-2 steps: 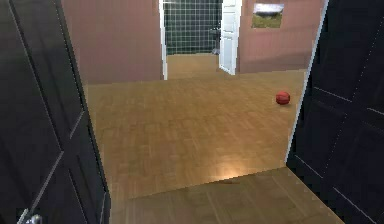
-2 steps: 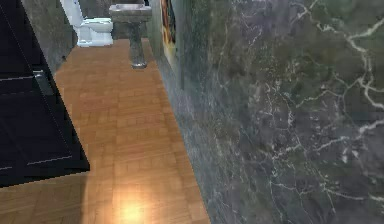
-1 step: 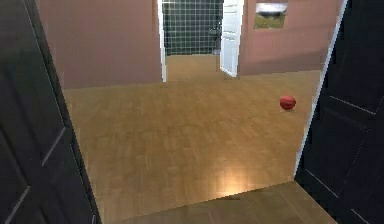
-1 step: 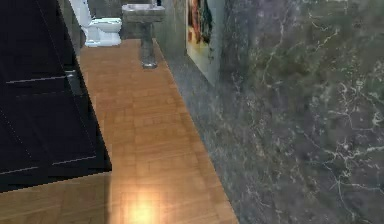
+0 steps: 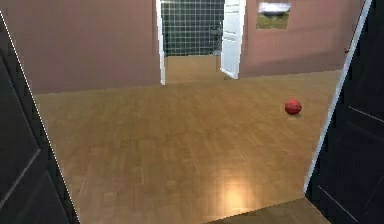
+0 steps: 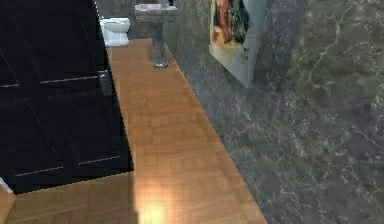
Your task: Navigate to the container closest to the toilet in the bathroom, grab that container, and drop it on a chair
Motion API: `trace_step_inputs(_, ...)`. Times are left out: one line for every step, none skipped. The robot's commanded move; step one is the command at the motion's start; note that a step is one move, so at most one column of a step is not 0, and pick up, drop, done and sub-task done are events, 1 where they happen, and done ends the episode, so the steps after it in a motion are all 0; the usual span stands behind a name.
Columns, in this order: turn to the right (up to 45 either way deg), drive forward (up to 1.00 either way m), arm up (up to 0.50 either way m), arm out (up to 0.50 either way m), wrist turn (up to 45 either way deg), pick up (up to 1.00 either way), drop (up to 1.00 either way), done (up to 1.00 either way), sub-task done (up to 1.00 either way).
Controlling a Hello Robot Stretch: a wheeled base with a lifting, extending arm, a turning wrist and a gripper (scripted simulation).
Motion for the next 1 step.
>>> trace_step_inputs(45.0,0.0,0.0,0.0,0.0,0.0,0.0,0.0,0.0)
